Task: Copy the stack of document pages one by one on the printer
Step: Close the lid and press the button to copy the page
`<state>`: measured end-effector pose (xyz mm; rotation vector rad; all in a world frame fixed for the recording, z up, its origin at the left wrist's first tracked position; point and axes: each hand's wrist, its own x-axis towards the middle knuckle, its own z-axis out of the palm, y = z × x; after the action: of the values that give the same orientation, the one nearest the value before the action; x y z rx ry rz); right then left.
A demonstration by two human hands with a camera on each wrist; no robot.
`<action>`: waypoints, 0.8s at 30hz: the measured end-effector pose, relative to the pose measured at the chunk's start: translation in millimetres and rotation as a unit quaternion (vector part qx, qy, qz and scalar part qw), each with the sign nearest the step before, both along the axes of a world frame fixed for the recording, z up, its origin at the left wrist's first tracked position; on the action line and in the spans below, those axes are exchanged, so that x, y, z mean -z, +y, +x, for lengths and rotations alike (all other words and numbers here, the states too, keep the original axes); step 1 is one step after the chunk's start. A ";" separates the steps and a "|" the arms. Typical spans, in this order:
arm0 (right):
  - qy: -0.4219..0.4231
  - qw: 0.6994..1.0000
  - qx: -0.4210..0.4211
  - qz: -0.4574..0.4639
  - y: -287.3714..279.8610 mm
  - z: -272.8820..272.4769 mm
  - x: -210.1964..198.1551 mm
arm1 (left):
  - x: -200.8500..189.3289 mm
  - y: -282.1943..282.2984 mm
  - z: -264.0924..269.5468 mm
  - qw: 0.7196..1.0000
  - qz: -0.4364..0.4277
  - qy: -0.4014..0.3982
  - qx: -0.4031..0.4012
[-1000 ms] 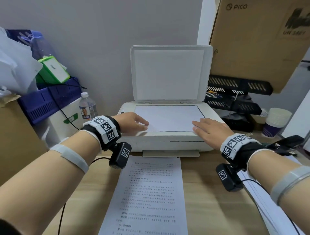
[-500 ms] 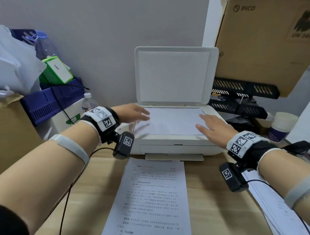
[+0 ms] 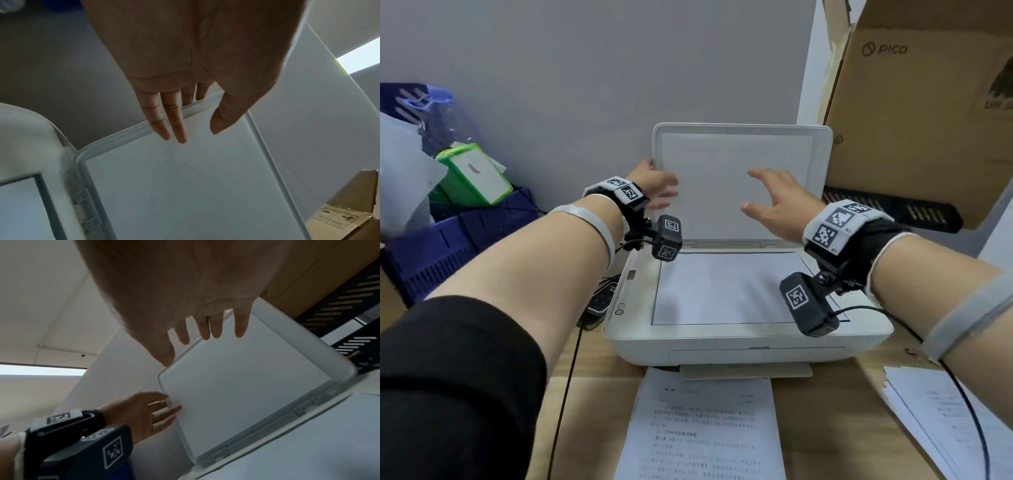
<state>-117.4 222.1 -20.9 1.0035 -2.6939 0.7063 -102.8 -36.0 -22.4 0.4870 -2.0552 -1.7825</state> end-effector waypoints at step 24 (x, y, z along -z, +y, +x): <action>0.094 0.987 -0.029 0.131 5.6 64.0 53.6 | 68.4 -5.6 140.2 0.973 -0.173 -0.152 -0.010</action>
<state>-53.5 227.7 -74.5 1.1478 -2.6452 0.2542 37.4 -41.6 -90.8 0.7050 -2.4931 -1.3583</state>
